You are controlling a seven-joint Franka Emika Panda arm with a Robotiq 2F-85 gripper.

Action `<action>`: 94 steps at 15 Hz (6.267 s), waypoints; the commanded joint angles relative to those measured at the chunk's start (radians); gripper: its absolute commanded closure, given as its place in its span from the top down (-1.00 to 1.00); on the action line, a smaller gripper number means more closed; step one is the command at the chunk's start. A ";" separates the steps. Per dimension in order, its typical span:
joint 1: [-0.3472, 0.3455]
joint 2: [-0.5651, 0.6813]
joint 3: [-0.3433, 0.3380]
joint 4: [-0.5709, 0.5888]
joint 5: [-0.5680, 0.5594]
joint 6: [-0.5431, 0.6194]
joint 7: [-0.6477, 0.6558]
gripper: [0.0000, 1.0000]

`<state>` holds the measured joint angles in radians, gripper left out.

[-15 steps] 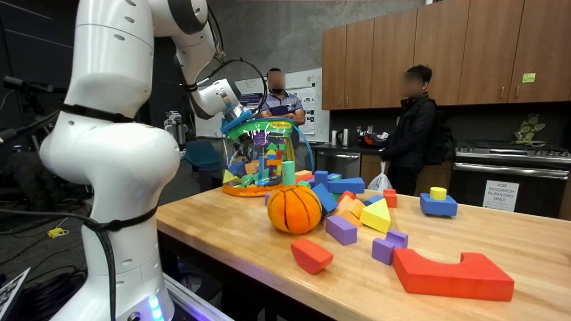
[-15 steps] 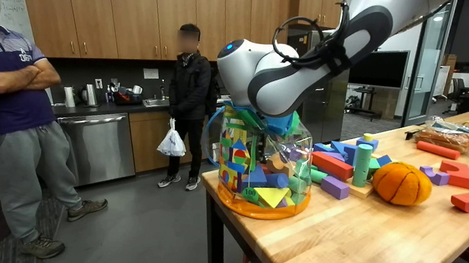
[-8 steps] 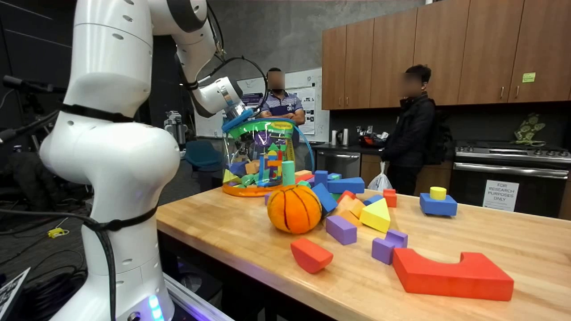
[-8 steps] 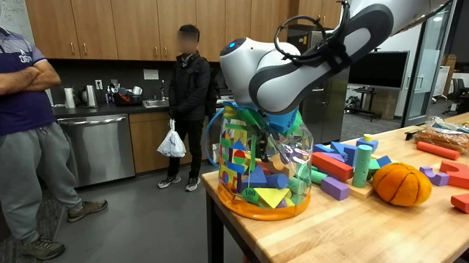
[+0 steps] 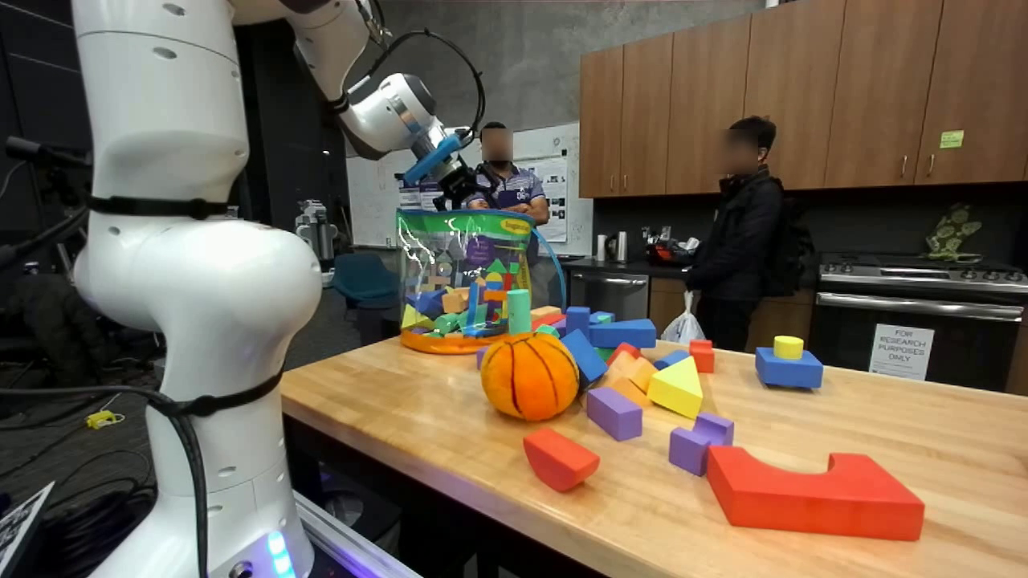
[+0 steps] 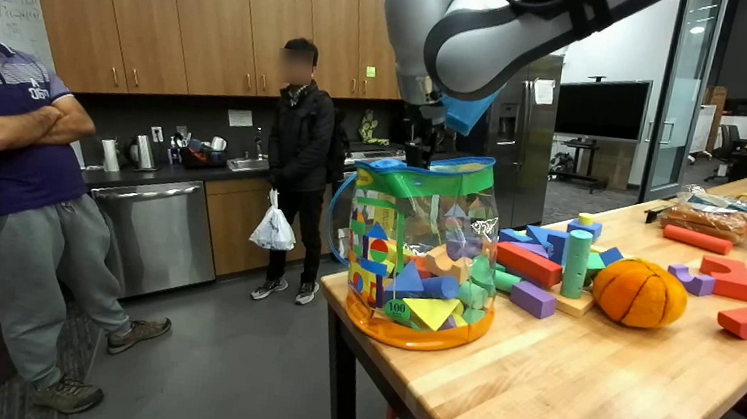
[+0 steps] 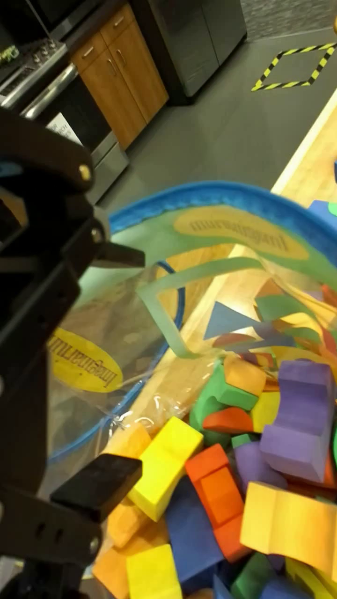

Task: Remove a block from the bag

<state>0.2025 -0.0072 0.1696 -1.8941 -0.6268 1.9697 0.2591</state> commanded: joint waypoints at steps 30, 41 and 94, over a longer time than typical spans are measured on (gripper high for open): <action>-0.018 0.156 -0.019 -0.029 0.230 -0.164 -0.188 1.00; -0.040 0.181 -0.032 -0.060 0.268 -0.229 -0.229 -0.72; -0.383 -0.416 -0.144 -0.602 -0.016 0.475 0.366 -0.41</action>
<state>-0.1574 -0.4223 0.0041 -2.4967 -0.6566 2.4403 0.6358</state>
